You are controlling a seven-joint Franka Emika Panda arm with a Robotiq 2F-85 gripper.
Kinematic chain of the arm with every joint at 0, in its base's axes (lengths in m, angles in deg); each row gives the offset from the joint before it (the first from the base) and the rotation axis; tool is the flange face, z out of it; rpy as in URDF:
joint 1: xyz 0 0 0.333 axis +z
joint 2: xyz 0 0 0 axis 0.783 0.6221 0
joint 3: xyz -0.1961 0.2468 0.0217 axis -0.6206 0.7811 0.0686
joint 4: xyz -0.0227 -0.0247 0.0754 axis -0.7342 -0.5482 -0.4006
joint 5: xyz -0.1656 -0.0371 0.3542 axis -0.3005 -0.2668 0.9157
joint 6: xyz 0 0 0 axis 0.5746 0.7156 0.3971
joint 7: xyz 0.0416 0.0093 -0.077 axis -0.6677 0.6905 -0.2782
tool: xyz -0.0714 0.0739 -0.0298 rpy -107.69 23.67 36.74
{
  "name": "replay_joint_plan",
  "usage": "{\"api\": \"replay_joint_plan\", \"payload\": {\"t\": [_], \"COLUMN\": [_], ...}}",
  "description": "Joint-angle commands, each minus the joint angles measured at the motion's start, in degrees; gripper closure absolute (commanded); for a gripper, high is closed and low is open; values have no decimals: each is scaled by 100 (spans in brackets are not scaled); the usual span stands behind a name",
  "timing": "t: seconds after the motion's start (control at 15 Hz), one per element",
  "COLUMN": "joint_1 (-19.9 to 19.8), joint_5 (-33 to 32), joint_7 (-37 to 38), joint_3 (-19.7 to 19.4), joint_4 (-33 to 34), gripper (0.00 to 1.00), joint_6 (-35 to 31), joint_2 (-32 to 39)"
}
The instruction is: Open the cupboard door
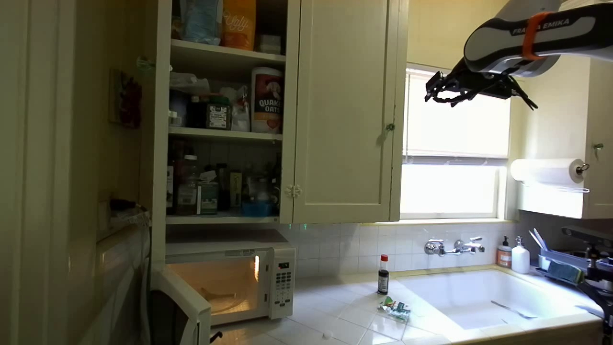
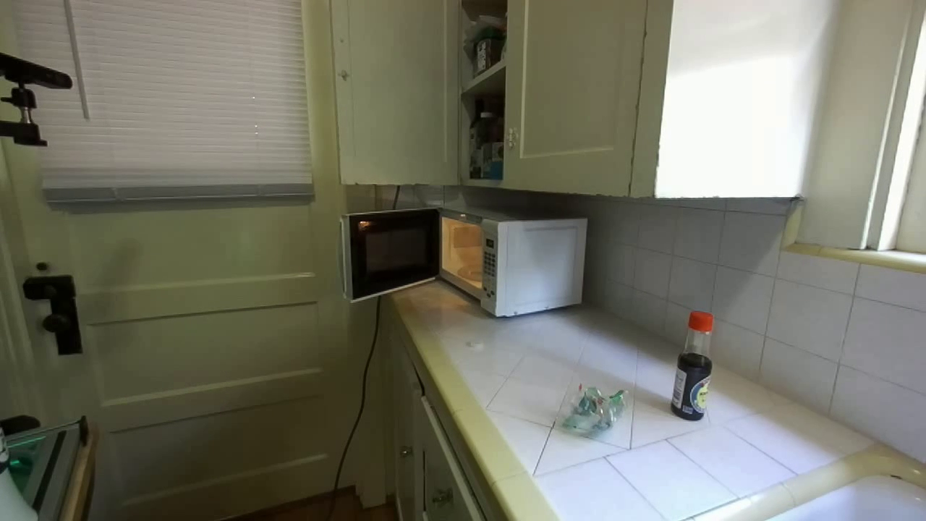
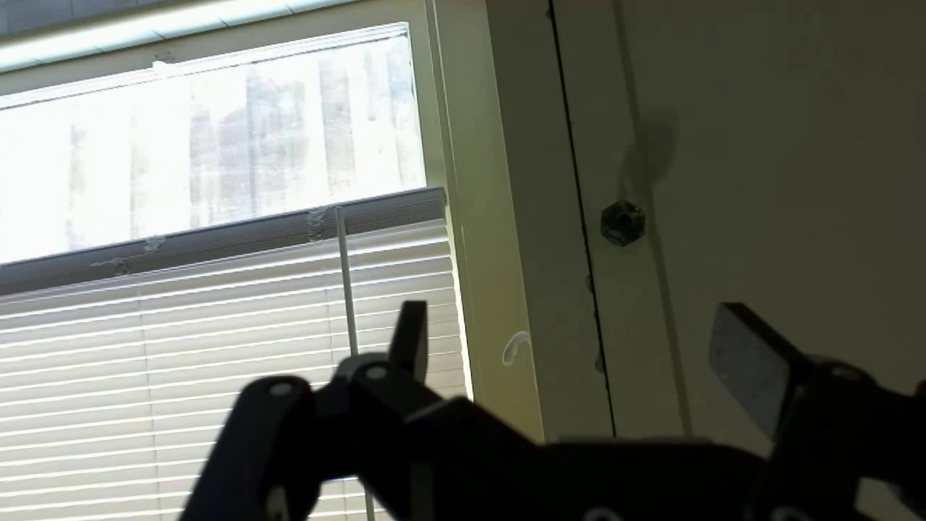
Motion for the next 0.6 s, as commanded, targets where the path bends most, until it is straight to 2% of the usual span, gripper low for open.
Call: {"api": "replay_joint_plan", "payload": {"t": [0.0, 0.13, 0.2, 0.53], "joint_1": [-20, 24, 121, 5], "joint_5": [129, 322, 674, 1265], "joint_7": [-60, -244, -526, -1068], "joint_3": [-119, -228, -319, -381], "joint_4": [915, 1352, 1514, 2658], "gripper": [0, 0, 0, 0], "joint_6": [706, 1351, 1493, 2422], "joint_2": [623, 894, 1036, 1798]}}
